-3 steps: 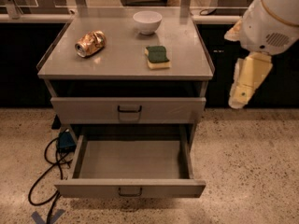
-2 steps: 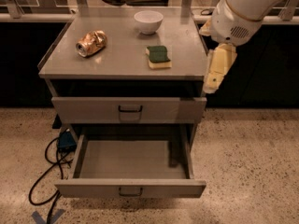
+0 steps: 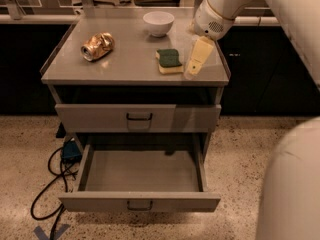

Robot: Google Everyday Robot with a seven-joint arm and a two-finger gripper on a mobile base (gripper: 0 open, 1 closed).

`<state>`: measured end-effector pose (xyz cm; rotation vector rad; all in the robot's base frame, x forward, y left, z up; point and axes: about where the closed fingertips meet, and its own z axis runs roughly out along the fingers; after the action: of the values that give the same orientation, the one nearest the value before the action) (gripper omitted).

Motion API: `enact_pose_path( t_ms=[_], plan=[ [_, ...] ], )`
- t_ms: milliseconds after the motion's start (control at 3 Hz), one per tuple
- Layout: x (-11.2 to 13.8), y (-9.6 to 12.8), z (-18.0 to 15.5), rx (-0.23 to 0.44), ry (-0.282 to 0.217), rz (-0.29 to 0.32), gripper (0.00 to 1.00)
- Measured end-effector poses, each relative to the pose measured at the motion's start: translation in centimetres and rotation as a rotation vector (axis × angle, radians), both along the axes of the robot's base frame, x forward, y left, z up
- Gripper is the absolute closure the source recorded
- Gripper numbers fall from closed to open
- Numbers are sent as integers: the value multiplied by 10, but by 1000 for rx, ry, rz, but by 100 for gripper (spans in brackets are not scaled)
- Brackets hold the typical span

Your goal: Place sponge into middle drawer

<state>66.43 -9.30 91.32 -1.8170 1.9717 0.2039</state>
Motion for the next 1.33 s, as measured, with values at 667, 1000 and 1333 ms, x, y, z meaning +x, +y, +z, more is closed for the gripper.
enact_pose_path(
  t_ms=[667,1000,1333],
  plan=[
    [69,75,-22,96,48,59,0],
    [74,79,-22,105,37,57,0],
    [82,70,-30,131,22,47,0]
  ],
)
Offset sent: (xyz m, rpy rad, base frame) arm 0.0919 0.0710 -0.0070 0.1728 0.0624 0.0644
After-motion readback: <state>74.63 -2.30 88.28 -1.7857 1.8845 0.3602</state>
